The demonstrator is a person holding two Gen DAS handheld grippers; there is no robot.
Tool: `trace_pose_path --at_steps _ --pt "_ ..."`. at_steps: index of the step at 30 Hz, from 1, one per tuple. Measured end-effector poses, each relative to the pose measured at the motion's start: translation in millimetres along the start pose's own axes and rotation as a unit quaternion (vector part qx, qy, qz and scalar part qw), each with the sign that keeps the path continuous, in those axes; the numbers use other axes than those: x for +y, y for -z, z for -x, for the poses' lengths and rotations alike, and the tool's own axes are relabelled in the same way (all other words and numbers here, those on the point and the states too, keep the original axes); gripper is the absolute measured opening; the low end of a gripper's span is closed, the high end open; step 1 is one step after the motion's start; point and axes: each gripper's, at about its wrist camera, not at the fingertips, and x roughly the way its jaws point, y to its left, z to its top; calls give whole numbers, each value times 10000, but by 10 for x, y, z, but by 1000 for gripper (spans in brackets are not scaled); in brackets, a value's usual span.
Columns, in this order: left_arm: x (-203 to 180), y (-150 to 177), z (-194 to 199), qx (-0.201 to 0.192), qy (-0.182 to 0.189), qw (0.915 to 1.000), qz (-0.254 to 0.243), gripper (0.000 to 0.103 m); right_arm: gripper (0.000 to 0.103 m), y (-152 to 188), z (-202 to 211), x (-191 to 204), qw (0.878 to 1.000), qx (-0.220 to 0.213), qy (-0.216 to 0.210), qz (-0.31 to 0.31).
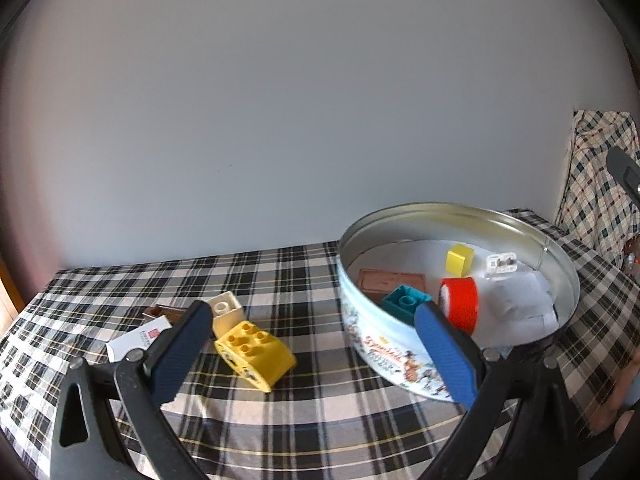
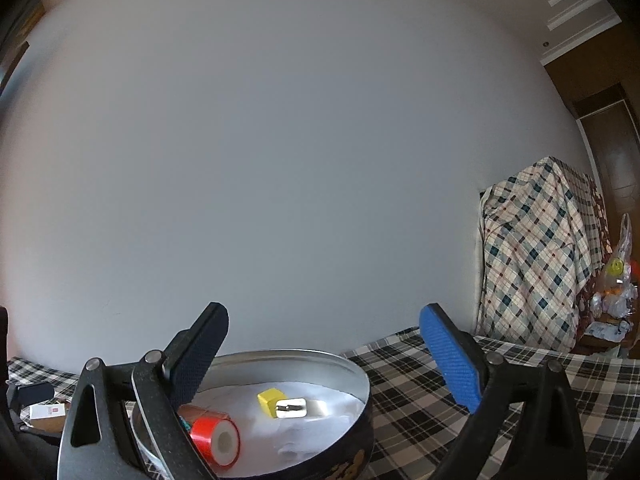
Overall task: Organize rigid objects
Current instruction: 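Withdraw both tools from the tin toward the remaining objects, then grasp the white logo box with left tool while right tool grasps the yellow duplo brick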
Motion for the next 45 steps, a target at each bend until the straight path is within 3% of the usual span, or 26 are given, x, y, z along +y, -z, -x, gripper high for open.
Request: trace_pose_path --at_steps 8,16,25,37,45 --pt "266 22 7 57 -138 9999 42 102 98 66 -17 195 9988 421 -139 -218" --pt "533 43 -23 91 -257 9996 38 102 98 147 -4 616 9965 642 -533 -17" --pt "924 78 -111 285 -386 9988 73 102 98 275 -90 1069 9872 1212 -1025 161" --pt "1684 170 -326 871 -651 9931 442 102 98 517 -245 1652 9551 2120 -1930 742" --pt "2007 242 -500 1329 -537 9895 171 102 98 736 -404 2112 9110 2932 -2621 1240"
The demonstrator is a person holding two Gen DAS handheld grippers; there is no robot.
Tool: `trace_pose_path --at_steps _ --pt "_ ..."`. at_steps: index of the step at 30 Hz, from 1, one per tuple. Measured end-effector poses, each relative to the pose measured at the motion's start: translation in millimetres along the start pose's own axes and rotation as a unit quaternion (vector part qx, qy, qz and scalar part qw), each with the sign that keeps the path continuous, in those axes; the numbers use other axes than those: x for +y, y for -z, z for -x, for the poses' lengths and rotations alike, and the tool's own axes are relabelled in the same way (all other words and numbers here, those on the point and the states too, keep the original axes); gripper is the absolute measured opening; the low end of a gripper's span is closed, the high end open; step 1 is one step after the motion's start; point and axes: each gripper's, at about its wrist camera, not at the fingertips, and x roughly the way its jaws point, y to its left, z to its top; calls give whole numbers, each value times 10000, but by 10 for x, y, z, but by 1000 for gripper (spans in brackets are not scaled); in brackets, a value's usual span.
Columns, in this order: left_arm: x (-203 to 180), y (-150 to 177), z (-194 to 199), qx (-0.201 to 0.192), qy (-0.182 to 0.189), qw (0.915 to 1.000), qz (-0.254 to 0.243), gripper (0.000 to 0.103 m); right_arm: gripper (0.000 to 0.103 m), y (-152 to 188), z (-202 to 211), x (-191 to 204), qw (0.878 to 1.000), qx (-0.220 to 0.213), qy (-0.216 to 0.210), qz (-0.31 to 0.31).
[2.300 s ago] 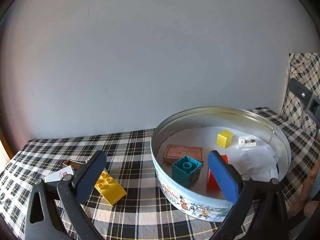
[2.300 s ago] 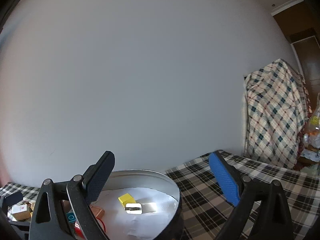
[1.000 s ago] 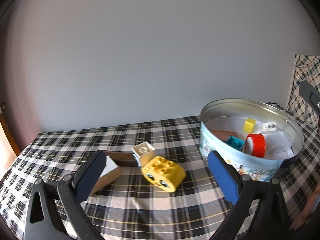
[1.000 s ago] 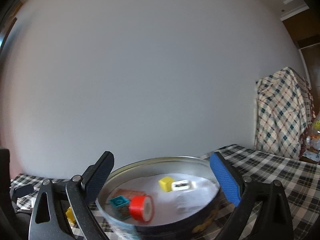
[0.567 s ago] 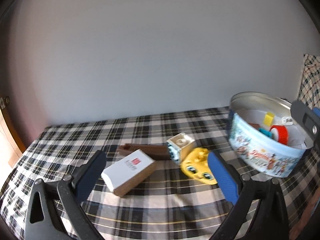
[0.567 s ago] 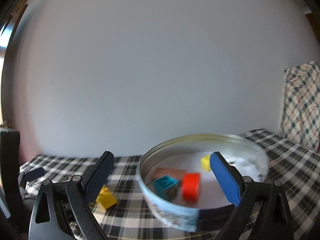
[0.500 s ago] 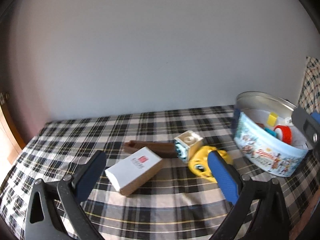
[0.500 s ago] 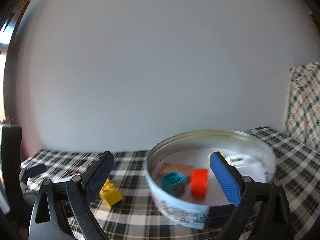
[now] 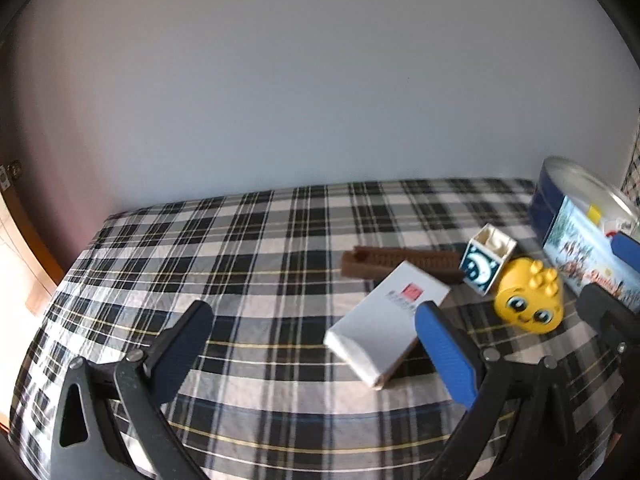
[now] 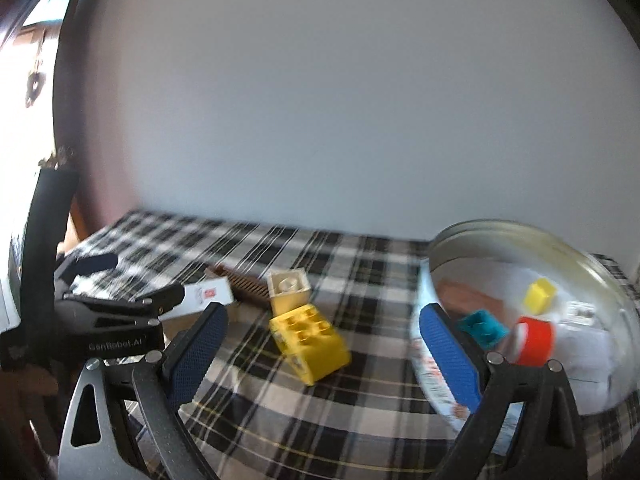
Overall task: Organize rigid objects
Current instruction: 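Grasp the white logo box with left tool while right tool grasps the yellow duplo brick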
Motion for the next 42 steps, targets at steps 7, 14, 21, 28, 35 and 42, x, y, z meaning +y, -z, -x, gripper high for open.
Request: trace_pose_path --at_steps 7,14,21,28,35,42 --pt "-77 38 -65 258 214 9973 -656 102 75 20 -451 161 9951 917 -258 283" --pt "-207 35 -103 349 542 9935 -937 102 74 26 -751 51 9884 1484 -309 4" --pt "-306 -39 -275 521 549 9924 -974 102 40 81 -880 91 9818 1857 -386 39" --pt "-252 -32 -437 998 935 9891 -540 64 34 123 -791 -18 9804 1816 -656 -387" --pt "-115 8 -360 910 1016 9906 -113 40 34 111 -556 -62 9857 1409 -748 -547" --pt "49 35 45 -84 883 9951 445 40 34 62 -305 -48 9932 842 -676 -425"
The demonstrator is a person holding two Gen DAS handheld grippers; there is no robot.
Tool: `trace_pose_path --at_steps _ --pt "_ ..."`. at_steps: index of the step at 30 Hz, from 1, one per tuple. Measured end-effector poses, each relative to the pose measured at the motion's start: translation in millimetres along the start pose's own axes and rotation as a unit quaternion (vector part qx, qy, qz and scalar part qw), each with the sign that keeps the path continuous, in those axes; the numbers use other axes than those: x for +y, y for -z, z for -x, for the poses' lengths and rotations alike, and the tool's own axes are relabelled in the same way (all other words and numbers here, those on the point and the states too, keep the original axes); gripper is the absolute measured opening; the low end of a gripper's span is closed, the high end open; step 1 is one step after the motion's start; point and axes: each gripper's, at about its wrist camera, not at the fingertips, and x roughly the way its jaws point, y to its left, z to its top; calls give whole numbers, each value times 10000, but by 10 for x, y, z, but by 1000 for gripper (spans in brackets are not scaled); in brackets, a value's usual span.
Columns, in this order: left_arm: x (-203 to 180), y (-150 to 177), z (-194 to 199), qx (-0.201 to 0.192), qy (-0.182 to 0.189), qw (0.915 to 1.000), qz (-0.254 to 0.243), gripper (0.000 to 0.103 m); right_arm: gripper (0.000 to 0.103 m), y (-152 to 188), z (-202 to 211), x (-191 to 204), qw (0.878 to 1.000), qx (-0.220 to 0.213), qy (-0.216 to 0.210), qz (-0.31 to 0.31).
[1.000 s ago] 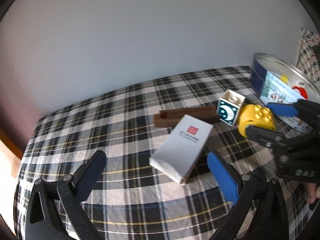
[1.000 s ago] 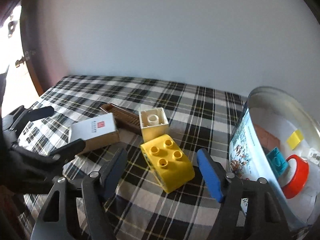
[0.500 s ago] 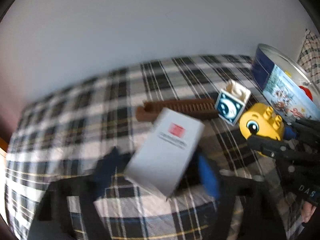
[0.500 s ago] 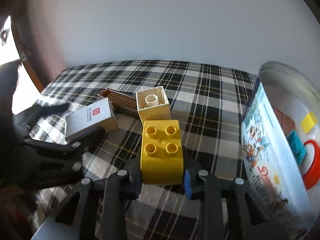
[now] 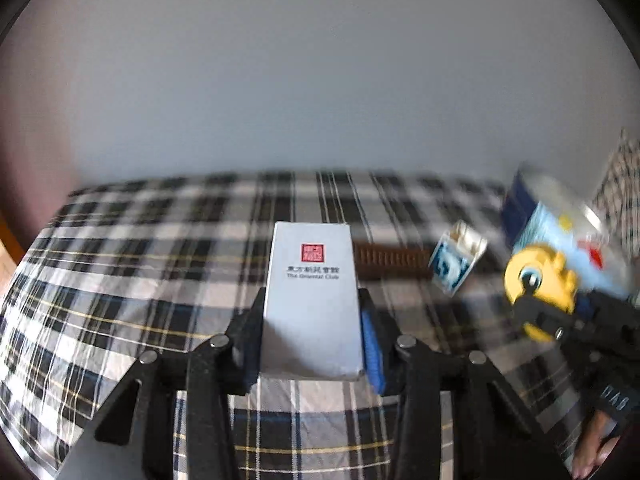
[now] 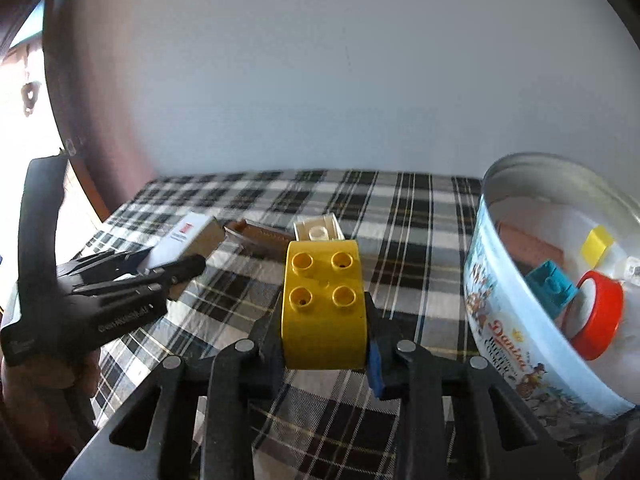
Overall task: Organize rigid objects
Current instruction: 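Grasp the white logo box with left tool while right tool grasps the yellow duplo brick, then carry the white box and yellow duplo brick over the tin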
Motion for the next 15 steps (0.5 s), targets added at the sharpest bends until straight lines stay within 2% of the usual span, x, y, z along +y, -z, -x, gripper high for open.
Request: trace_pose_path --at_steps 5,8,15 --pt "-33 -17 133 -487 -76 9987 152 40 34 -18 153 6 9993 -350 -12 86" --pt "-60 -21 134 -583 -132 9981 153 40 34 -35 247 22 9984 -529 -158 111" --pt "-141 18 242 -915 -428 9948 87 40 34 -67 402 56 9963 -831 -182 156"
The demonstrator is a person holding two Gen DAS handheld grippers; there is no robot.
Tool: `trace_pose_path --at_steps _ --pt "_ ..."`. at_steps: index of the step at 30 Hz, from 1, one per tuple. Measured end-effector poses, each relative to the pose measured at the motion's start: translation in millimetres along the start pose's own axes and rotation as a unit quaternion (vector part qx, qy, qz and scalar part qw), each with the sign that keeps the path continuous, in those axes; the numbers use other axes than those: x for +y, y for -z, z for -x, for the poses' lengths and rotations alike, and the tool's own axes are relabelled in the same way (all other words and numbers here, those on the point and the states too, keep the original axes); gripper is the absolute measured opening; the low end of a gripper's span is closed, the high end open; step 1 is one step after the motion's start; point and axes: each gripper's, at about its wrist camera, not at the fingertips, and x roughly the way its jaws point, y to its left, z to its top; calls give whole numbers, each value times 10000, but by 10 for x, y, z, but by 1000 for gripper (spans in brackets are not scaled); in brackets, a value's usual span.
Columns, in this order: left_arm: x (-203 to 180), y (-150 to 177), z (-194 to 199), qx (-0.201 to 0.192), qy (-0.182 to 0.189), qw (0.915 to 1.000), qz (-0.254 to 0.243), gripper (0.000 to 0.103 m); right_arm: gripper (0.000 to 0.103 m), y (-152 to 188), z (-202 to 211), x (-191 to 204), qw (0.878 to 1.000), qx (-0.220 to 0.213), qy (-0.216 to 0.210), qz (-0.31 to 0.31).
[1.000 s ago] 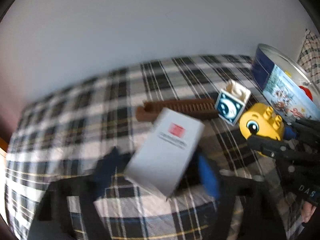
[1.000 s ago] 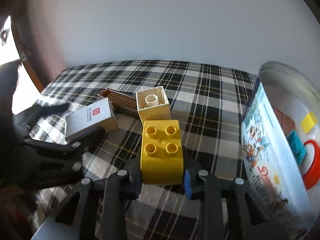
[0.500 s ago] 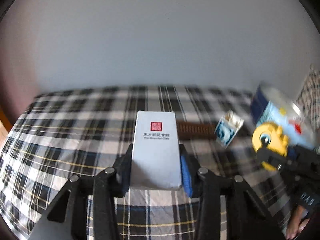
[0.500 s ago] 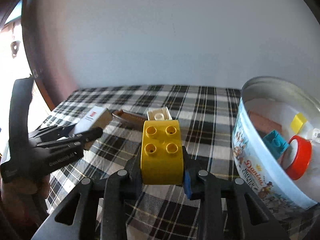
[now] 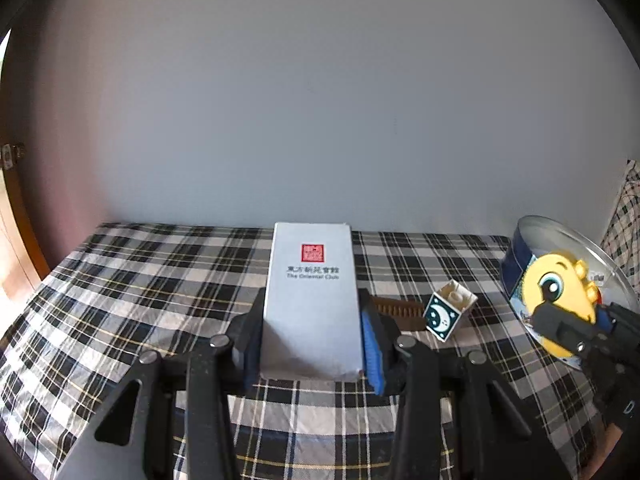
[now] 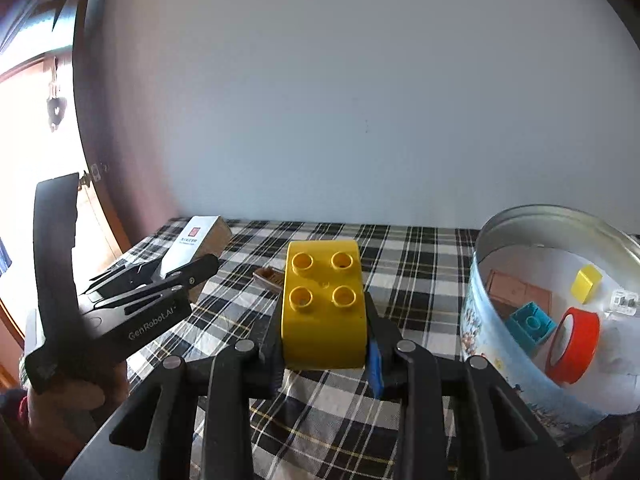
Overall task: Organize rigid objects
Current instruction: 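Carry the white box and yellow duplo brick over the tin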
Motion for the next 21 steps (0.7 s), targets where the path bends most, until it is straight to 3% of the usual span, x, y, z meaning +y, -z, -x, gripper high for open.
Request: trace_pose_path --at_steps 13,21 --pt "-127 42 75 -65 -303 9994 121 40 34 -82 305 -114 9987 -516 11 40" --pt "-313 65 150 -89 -230 9997 86 40 34 -109 430 -208 9976 -688 58 32"
